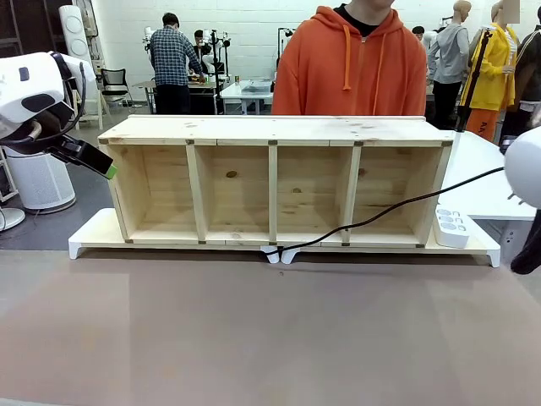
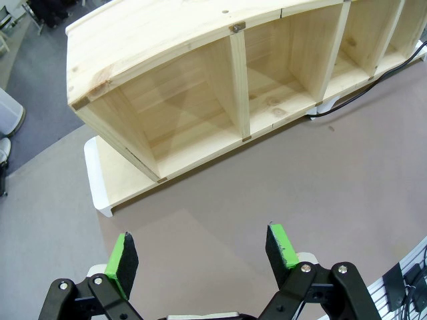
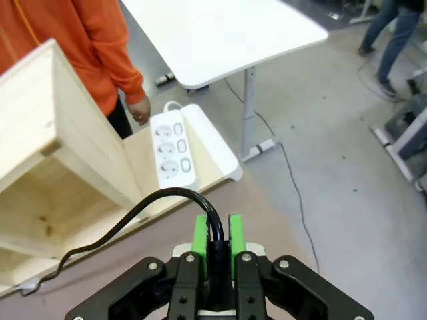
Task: Perform cable management.
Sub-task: Pull the grasped Power Cable to the location of the Power Strip.
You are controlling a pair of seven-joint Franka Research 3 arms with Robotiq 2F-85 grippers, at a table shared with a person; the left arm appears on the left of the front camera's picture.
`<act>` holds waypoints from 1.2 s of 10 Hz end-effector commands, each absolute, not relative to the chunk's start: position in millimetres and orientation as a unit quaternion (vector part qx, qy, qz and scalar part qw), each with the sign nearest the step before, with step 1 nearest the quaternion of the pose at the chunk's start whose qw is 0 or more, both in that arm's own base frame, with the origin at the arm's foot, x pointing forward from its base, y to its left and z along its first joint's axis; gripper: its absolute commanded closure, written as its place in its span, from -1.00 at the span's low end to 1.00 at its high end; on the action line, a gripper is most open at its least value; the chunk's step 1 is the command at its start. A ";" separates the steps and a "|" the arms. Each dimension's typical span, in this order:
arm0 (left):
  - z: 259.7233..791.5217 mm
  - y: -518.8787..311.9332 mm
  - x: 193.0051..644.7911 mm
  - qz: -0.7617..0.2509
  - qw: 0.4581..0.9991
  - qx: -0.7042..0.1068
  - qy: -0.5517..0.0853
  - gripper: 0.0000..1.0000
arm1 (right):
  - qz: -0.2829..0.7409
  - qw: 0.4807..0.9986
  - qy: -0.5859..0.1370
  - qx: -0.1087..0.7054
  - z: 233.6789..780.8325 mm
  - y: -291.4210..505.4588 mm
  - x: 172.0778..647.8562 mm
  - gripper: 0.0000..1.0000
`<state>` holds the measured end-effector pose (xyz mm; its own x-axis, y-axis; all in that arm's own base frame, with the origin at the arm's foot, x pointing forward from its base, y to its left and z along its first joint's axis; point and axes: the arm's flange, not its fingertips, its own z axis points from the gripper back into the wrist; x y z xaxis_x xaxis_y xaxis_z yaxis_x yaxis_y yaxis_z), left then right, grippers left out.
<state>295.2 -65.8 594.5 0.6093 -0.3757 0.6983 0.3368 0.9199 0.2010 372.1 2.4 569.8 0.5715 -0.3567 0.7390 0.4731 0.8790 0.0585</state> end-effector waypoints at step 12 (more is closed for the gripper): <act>594.6 -65.8 295.9 -0.198 0.896 0.025 -0.398 -1.00 | -0.074 0.885 -0.457 -0.054 591.0 -19.9 487.1 0.68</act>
<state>295.2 -65.8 594.5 0.6092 -0.3758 0.6983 0.3369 0.9198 0.2011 475.5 -18.3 584.0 0.5735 -0.0534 0.8174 0.1550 0.9869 -0.0442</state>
